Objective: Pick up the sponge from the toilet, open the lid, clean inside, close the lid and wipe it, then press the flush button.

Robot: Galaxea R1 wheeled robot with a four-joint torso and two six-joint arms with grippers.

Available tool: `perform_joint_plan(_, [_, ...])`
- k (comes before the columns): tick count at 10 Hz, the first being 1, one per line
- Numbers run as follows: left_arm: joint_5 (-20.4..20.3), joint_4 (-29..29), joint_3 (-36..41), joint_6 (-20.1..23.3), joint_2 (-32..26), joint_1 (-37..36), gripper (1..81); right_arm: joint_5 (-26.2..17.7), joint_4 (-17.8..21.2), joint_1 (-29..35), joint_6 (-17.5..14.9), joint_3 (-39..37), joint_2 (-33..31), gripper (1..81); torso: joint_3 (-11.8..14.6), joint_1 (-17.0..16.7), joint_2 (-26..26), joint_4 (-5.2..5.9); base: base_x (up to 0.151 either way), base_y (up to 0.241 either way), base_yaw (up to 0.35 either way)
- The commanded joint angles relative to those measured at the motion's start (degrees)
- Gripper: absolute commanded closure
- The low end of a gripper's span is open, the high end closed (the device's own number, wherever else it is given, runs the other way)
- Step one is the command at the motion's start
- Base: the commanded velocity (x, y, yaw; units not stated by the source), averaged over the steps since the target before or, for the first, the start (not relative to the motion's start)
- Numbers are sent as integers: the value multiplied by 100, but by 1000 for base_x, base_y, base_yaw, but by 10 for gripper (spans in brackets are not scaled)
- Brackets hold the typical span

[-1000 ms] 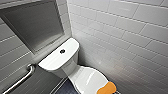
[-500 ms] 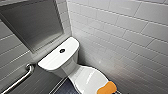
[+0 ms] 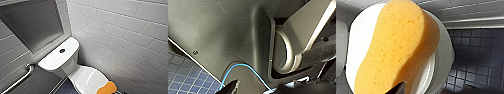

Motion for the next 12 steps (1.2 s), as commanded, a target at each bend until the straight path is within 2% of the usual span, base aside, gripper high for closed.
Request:
perform_joint_plan(1, [512, -13, 44, 21, 27, 124, 10, -445, 32, 599, 5, -2, -110, 10, 0, 367, -567, 0, 0, 0, 0])
perform_joint_plan(2, [512, -13, 44, 21, 27, 124, 10, -445, 40, 731, 14, 68, -145, 10, -2, 59, -89, 0, 0, 0, 0])
perform_joint_plan(5, [512, -13, 44, 30, 54, 124, 10, -462, 23, 1057, 111, 473, -295, 10, -2, 225, -389, 0, 0, 0, 0])
perform_joint_plan(10, [512, -13, -9, 30, 89, 150, 10, -462, 5, 1057, 102, 341, -172, 10, -4, 236, -398, 0, 0, 0, 0])
perform_joint_plan(12, [512, -13, -35, 30, 80, 176, 10, -453, -39, 1039, 102, -62, 117, 10, -4, 236, -398, 0, 0, 0, 0])
